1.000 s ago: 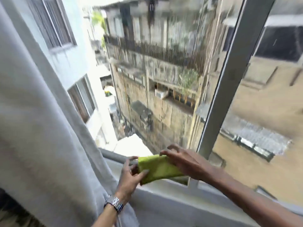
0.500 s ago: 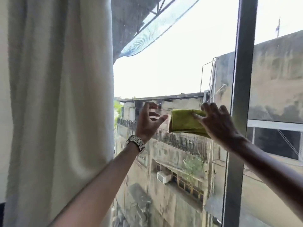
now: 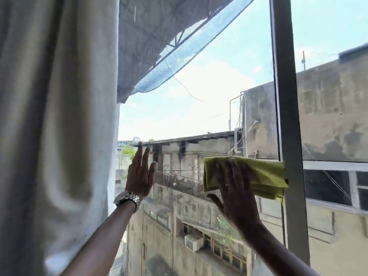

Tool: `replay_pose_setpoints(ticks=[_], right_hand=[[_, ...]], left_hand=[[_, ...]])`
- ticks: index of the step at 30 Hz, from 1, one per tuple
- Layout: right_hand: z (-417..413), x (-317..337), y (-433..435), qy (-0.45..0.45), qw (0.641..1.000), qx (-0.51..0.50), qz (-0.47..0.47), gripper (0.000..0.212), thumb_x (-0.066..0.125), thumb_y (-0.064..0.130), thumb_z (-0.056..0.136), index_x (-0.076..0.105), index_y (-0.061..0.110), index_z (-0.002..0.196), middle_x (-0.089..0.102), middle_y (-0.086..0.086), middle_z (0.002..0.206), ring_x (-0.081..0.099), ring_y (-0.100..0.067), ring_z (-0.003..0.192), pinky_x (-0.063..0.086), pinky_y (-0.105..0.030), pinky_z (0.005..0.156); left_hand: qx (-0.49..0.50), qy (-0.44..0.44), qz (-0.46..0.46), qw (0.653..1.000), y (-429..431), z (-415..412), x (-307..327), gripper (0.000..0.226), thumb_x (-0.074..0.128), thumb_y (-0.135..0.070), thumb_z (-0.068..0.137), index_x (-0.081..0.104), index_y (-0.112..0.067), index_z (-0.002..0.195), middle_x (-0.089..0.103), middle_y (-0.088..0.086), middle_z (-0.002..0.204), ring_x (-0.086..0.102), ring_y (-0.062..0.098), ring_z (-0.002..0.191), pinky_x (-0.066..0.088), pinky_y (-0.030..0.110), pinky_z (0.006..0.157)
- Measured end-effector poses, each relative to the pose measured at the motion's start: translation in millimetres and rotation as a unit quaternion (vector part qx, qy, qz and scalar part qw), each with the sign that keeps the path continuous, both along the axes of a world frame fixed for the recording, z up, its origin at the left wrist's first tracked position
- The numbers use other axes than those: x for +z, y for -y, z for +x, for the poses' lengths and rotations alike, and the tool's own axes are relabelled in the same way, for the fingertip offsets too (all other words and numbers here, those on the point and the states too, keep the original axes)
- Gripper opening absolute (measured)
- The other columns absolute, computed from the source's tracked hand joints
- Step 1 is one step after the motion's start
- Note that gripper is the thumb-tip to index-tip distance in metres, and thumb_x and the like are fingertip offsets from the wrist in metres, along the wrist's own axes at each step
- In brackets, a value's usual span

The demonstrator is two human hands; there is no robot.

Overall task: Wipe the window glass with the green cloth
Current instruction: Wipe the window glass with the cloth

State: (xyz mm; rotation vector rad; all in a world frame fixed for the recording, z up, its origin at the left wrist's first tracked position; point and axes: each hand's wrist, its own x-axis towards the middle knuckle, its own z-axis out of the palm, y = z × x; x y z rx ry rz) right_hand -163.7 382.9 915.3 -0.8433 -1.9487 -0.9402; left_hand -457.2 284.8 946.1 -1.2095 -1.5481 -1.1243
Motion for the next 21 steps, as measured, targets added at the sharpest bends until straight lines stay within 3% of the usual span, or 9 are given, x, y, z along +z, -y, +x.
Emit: replay_pose_setpoints(ticks=[4,12,21], right_hand=[[-4,7,-9,0.002,0.998,0.054,-0.012,0.088,0.029,0.068,0.097,0.036,-0.001,0.152,0.032,-0.028,0.159,0.028,-0.045,0.149,0.031,-0.062,0.118],[-63,46,0,-0.021,0.997,0.065,0.022,0.099,0.013,0.078,0.093,0.026,0.003,0.157,0.023,-0.024,0.164,0.017,-0.039,0.153,0.017,-0.056,0.125],[-118,-11,8,0.100,0.987,0.098,0.076,0.104,0.015,0.081,0.090,0.031,0.001,0.155,0.028,-0.023,0.162,0.022,-0.038,0.152,0.009,-0.051,0.127]], left_hand=[[-0.003,-0.043,0.005,0.999,-14,-20,-11,0.061,0.028,-0.033,0.104,0.024,-0.010,0.160,0.016,0.010,0.171,0.018,0.028,0.160,0.033,0.054,0.125],[-0.022,-0.071,0.035,0.997,-30,-40,-17,0.061,0.027,-0.028,0.103,0.025,-0.006,0.159,0.019,0.014,0.171,0.015,0.026,0.161,0.027,0.050,0.128],[-0.022,-0.065,0.044,0.997,-29,-40,-21,0.059,0.024,-0.026,0.104,0.023,-0.007,0.160,0.019,0.015,0.171,0.013,0.026,0.161,0.023,0.043,0.130]])
